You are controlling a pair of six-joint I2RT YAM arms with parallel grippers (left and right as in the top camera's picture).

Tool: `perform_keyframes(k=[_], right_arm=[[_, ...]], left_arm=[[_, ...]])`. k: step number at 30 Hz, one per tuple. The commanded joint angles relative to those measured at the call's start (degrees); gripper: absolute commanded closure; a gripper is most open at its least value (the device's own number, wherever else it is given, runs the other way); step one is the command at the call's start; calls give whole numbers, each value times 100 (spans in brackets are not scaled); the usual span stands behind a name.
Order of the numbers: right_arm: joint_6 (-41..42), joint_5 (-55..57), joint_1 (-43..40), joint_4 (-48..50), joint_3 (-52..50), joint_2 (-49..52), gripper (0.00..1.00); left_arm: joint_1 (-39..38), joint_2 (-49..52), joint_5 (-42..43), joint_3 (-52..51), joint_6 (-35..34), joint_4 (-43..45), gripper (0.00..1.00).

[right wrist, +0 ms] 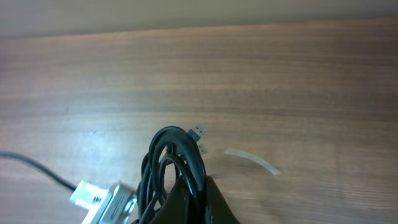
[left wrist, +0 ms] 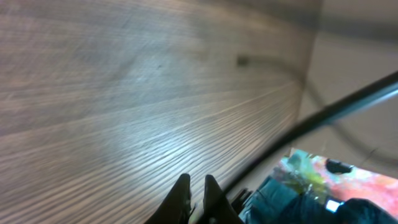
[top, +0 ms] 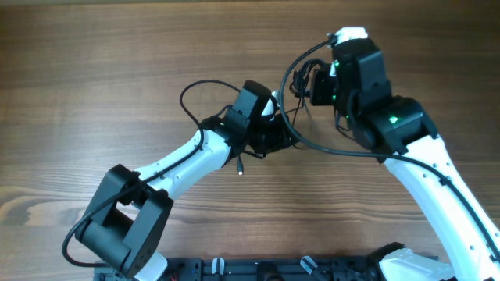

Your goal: Untangle cables

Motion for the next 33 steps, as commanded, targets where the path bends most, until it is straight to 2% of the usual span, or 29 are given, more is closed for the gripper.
perform_keyframes(k=[1,3,6,8,9,10,11,12,13,15,17,20,26,32,33], right_arm=[[66,-745,-695,354,199,0,96],[63,-994,-1147,459,199,0,96],[52,-997,-1646,433,199,0,96],[26,-1222,-1821,407,199,0,96],[-103,-1652,-1875,402,197,0,96],[-251,-2017,-1882,369,197,0,96],[-258,-2044,-1882,328,197,0,96],[-262,-2079,-1882,273,197,0,96],[-422,-2253,-1882,212,192,0,96],[-686,-2603,-1882,63,160,0,96],[-785,-2872,-1882,50,50,2,96],[-1856,-4275,-1882,-28,-46,44,96],[-2761,-4699,-1882,-66,-48,330,96],[-3473,-4760,-1882,-291,-48,752,96],[-4566,-5619,-1882,-824,-48,1025,96]], left_arm=[[-44,81,120,-2,761,-673,90],[-46,81,42,-2,1147,-1235,91],[-39,81,-538,-2,1357,-1888,94],[-33,81,-844,-2,1355,-2063,89],[-20,81,-1062,-2,1355,-2122,80],[57,76,-1405,0,1353,-2179,67],[181,50,-1434,13,1335,-2181,37],[319,-4,-1394,42,1161,-2179,30],[492,-101,-1276,87,844,-2166,28],[850,-363,-632,131,520,-1794,25],[1091,-533,428,131,275,-841,21],[1141,-540,1390,129,275,542,20],[1121,-540,1934,129,326,1414,21],[1423,-540,2173,129,330,1613,21],[1799,-542,3053,129,1198,1753,21]])
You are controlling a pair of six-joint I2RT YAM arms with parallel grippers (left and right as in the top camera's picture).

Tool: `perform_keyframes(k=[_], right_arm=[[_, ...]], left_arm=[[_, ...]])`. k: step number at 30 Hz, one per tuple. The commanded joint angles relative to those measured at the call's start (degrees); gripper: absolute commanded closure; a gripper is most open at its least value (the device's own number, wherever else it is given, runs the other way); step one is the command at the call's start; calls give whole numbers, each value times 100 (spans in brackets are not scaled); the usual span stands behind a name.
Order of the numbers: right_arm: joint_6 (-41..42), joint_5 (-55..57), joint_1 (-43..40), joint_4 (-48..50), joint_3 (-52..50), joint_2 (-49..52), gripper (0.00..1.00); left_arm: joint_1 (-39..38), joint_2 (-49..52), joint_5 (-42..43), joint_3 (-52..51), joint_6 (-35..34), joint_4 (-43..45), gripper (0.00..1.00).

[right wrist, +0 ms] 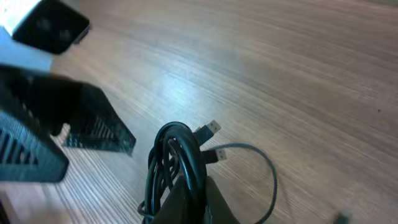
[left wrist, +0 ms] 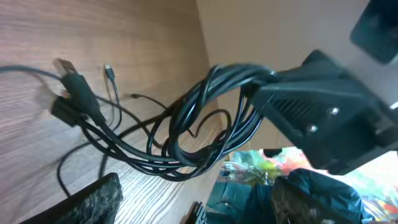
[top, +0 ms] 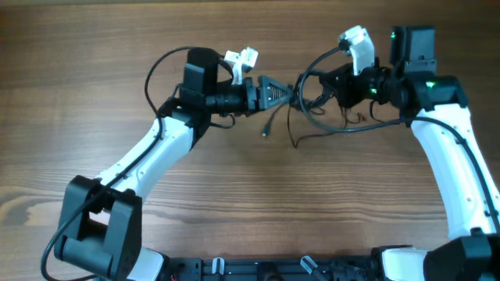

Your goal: Untangle cables

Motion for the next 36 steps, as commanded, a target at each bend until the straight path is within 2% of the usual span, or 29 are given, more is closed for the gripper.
perform_keyframes(k=[1,3,7,11,13,16,18,21,24,26,27,28,29,31,33,34,36], right_arm=[[-1884,-1862,9,-743,-35,376,96],[-2369,-2496,9,-1051,-35,409,96],[-2433,-3565,9,-1145,-35,409,96],[-2404,-3418,9,-1228,-35,426,96],[-2146,-2979,9,-1187,-35,490,96],[-1674,-2929,9,-955,-35,682,96],[-1366,-2640,9,-863,-35,785,96],[-1362,-2647,9,-866,-35,811,96],[-1366,-2894,9,-870,-35,811,96],[-1416,-3152,13,-944,-35,811,96],[-1414,-3150,15,-973,-35,811,96],[-1410,-3152,15,-981,-35,811,96],[-1412,-3152,15,-979,-35,811,96],[-1410,-3276,15,-968,-35,811,96],[-1408,-3357,13,-901,-35,811,94],[-1373,-3239,11,-844,-33,811,86],[-424,-2149,-44,-568,-13,809,66]], left_arm=[[654,-96,1453,17,1576,144,20],[796,-96,1421,17,2164,146,22],[396,-96,1316,17,2704,149,28],[166,-96,1088,17,2699,146,36],[184,-96,1182,17,2697,149,40],[247,-96,1196,17,2697,149,46],[376,-96,1198,17,2653,146,47],[444,-96,1246,17,2656,160,48],[195,-87,1322,17,2667,149,46],[-61,-85,988,17,2721,151,47],[-125,-85,728,17,2721,151,57],[-140,-85,610,17,2721,149,74],[-140,-85,608,17,2721,149,83],[-151,-85,614,15,2719,144,94],[-173,-85,610,15,2719,144,96],[-166,-85,533,15,2697,133,96],[-81,-85,-81,15,2365,-81,96]])
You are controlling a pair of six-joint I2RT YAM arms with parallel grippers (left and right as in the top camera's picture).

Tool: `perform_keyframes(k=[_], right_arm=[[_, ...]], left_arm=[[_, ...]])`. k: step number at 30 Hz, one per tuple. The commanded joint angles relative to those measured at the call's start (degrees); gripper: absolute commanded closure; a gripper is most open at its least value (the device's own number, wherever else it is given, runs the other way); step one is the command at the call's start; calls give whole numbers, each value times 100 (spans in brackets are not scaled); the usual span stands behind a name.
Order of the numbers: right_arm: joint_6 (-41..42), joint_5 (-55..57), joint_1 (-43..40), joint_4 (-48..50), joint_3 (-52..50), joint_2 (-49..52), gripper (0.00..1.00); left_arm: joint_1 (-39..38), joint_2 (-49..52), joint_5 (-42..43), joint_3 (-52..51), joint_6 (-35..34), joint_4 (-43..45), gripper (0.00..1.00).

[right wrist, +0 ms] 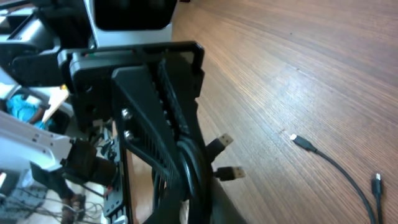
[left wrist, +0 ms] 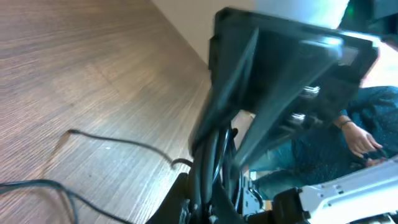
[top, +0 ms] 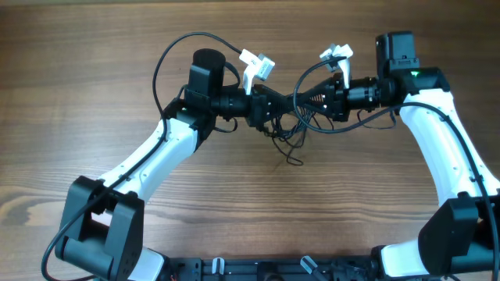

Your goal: Untangle cables

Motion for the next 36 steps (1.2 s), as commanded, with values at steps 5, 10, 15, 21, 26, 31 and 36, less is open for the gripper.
perform_keyframes(k=[5,10,15,21,26,31,36], right_arm=[[1875,1440,-293,332,52,0,29],[5287,2992,-229,249,-11,4,24],[8065,2983,-232,1091,-570,48,18],[9462,1926,-227,2385,-1451,195,24],[9635,1209,-225,2817,-1537,195,44],[9626,1139,-170,3075,-1537,195,96],[9610,1128,328,4242,-1537,195,96]], left_arm=[[260,-76,-3233,15,-2682,-857,96],[525,-79,-1987,17,-3536,649,96],[909,-79,98,15,-2472,1200,96],[542,-76,170,15,-1657,1281,96],[350,-76,164,15,-1460,1246,96],[284,-76,153,15,-1464,1241,96],[-109,-76,-4,15,-1464,1176,96]])
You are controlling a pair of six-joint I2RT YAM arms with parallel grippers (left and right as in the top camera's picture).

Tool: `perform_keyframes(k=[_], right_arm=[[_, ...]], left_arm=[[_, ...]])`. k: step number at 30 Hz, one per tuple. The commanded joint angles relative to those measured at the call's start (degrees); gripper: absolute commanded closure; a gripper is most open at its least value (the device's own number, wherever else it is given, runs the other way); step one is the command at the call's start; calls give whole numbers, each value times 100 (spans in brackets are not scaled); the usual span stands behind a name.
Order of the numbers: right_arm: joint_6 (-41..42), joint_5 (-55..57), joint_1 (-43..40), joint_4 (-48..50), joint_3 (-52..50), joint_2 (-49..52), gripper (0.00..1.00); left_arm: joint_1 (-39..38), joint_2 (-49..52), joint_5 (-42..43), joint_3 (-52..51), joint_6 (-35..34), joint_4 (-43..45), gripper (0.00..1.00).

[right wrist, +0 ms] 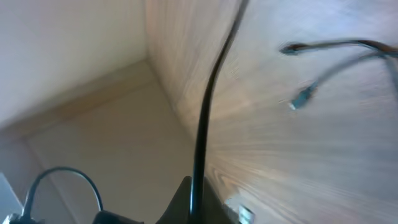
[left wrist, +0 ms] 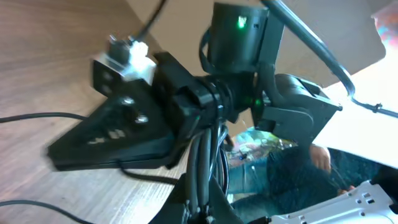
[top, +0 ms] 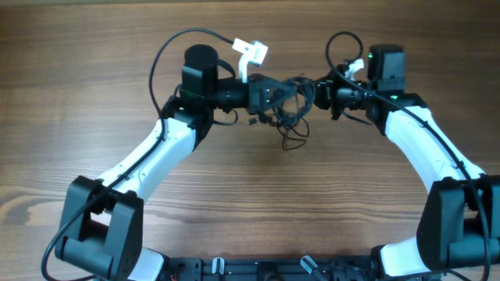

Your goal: Untangle cables

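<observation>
A tangle of thin black cables hangs above the wooden table between my two grippers, with loose ends dangling to a loop below. My left gripper points right and is shut on several bunched strands. Facing it from the right, my right gripper is shut on a single black strand. The right gripper's fingers show close ahead in the left wrist view. Two free plug ends lie on the wood.
Each arm's own black supply cable arcs over it, one at the left and one at the right. The table's far edge meets a pale wall. A black rail runs along the near edge.
My right gripper held the thick coil of strands; now it grips only one strand, and its wrist view has swung toward the table edge. The left still clamps the bunch, slightly farther back.
First my right gripper held the coiled bundle at the back while the left was shut and low beside it. Then the left stood open facing the bundle. Then both were shut on it. Now the left keeps the bunch and the right holds one strand.
</observation>
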Motion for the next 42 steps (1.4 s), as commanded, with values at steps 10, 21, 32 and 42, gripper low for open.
perform_keyframes(k=[10,21,32,42], right_arm=[[-1961,96,190,304,31,44,63],[-4330,678,-870,216,37,-302,7],[-6970,192,595,-1051,37,-503,25],[-6920,1952,1209,-1290,94,-522,33]], left_arm=[[-214,-74,-2214,42,-52,-1054,96],[-212,-74,-3853,42,-48,-2385,96],[-389,-74,-3862,42,-42,-2380,96],[-505,-74,-3862,42,-9,-2385,96]])
